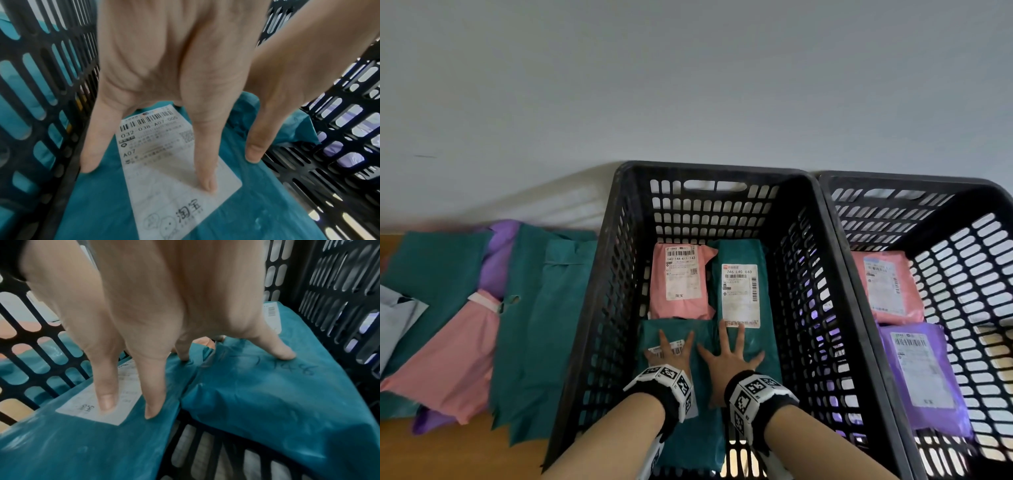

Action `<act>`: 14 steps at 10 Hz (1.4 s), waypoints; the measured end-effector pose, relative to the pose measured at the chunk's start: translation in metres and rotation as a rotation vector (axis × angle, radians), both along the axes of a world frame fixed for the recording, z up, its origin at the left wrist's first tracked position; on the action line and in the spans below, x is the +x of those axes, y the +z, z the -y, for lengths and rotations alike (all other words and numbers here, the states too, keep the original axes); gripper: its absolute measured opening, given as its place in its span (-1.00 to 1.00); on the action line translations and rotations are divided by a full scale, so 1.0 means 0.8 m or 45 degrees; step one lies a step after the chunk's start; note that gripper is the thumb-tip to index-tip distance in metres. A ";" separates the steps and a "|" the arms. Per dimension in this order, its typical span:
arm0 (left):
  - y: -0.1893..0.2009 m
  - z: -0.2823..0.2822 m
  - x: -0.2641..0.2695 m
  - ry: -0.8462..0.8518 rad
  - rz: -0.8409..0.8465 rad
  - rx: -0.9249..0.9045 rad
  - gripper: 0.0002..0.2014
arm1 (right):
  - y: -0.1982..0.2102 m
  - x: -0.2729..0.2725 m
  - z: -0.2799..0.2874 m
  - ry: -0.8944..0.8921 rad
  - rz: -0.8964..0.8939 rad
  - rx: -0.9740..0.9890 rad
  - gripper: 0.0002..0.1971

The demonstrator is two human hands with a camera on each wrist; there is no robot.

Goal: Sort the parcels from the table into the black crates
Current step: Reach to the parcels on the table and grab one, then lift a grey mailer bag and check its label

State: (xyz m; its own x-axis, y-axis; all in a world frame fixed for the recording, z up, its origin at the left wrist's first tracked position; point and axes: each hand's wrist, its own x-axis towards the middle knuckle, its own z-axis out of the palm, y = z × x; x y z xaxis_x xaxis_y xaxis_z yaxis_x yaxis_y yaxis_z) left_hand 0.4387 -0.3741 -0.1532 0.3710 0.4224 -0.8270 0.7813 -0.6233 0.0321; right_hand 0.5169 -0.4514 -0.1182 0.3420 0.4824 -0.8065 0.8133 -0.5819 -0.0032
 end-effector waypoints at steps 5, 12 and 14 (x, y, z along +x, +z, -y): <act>0.084 -0.024 0.013 0.091 0.249 0.156 -0.46 | 0.047 0.029 -0.030 -0.217 0.096 0.237 -0.38; 0.324 -0.092 0.036 0.429 0.912 0.256 -0.40 | 0.234 0.075 -0.100 -0.524 -0.521 1.225 -0.37; 0.387 -0.111 -0.019 0.408 1.065 0.321 -0.40 | 0.293 0.024 -0.126 -0.505 -0.617 1.347 -0.35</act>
